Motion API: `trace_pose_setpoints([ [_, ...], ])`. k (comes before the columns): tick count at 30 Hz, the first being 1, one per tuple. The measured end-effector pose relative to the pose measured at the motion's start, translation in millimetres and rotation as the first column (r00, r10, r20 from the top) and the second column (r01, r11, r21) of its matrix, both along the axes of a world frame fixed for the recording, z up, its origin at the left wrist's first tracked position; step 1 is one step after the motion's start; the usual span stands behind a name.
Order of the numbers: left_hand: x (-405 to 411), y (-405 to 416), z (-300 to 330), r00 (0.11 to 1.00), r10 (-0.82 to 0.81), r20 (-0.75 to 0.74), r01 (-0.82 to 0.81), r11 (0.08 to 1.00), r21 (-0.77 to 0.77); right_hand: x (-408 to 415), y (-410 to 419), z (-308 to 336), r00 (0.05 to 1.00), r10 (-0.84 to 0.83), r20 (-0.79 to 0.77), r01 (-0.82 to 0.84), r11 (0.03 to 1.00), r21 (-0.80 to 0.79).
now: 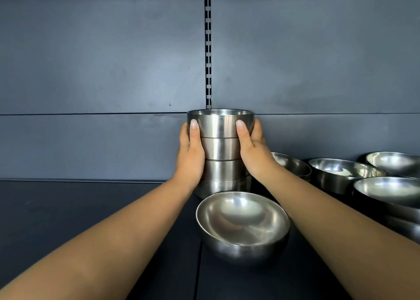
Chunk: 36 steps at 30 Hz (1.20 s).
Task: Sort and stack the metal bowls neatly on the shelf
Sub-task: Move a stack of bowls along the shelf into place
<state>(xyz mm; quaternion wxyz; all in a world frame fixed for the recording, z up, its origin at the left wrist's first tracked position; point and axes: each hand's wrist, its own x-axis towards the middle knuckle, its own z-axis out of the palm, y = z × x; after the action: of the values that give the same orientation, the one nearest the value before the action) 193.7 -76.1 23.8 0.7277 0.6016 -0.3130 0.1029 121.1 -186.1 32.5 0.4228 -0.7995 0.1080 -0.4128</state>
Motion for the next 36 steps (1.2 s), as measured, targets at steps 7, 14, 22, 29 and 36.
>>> trace_pose_setpoints([
  [7,-1.5,-1.5,-8.7,0.999,-0.011,-0.03,0.009,0.998,-0.059,-1.6,-0.8,-2.8,1.0,0.001,0.002,0.0,0.999,-0.038],
  [14,-8.8,-0.8,-15.2,1.0,-0.008,-0.029,0.006,0.998,-0.069,-4.6,5.4,-9.1,0.992,0.11,0.067,-0.112,0.993,0.04],
  [22,-9.0,-0.9,-6.7,0.997,0.045,-0.057,-0.05,0.995,-0.092,-7.7,9.8,-2.2,0.987,0.078,0.14,-0.088,0.994,0.068],
  [29,-4.2,-1.0,-0.8,0.997,0.042,-0.069,-0.048,0.995,-0.082,-0.2,8.5,3.2,0.989,0.037,0.145,-0.053,0.993,0.106],
  [36,13.2,5.6,-8.5,0.957,-0.255,-0.141,0.266,0.962,0.065,-8.2,4.9,-2.3,0.986,0.127,0.105,-0.142,0.978,0.151],
])
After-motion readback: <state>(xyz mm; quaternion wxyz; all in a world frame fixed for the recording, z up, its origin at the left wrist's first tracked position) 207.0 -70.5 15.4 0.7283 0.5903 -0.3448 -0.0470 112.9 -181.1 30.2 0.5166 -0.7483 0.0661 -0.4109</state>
